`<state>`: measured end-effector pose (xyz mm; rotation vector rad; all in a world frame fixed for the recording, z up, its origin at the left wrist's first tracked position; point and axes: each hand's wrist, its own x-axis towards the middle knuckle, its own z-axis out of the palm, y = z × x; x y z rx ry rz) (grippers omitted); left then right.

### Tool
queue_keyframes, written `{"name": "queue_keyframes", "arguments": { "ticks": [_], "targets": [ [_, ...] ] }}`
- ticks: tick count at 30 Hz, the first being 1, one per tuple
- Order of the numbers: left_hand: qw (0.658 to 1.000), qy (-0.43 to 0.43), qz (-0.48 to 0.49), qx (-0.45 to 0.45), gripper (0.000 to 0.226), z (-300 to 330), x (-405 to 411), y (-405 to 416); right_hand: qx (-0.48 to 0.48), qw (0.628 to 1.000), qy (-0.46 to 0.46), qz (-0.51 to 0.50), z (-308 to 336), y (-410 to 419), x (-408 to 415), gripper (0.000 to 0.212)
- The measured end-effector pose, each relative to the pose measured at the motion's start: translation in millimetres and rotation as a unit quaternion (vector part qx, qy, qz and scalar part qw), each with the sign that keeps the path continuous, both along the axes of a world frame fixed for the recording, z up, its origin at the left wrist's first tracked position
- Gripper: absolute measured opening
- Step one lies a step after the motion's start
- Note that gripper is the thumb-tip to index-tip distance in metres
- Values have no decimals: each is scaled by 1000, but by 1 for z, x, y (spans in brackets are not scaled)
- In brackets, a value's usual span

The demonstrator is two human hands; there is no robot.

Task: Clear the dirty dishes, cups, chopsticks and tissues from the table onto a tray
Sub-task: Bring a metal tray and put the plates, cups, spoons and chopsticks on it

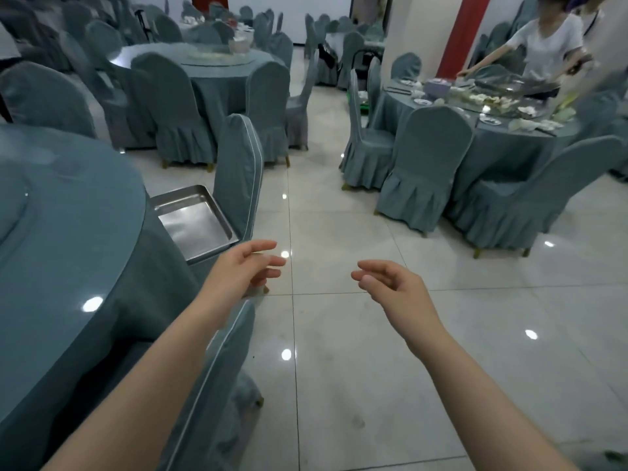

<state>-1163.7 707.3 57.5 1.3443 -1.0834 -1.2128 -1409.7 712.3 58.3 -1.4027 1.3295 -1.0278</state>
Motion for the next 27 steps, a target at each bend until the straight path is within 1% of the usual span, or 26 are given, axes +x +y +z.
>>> {"name": "queue_keyframes", "arguments": {
  "ticks": [5,8,12,16,19,22,27],
  "targets": [
    [995,-92,-45,-10,26,-15,18,-70,32,999,13,32,-14,-89,-1,25],
    [994,-103,-32,3,31,-19,38,-116,48,998,21,46,-13,-151,5,23],
    [994,-109,30,3,27,-19,58,-167,68,996,18,57,-15,-226,19,21],
    [988,-109,101,36,26,-20,80,-198,108,991,3,79,-23,-291,46,19],
    [981,-93,163,50,24,-23,95,-223,133,982,13,131,-35,-345,72,19],
    [965,-44,251,63,23,-30,108,-254,163,969,28,184,-52,-406,106,21],
    [936,-27,340,83,23,-43,115,-306,216,936,66,271,-94,-496,168,26]
  ]
}}
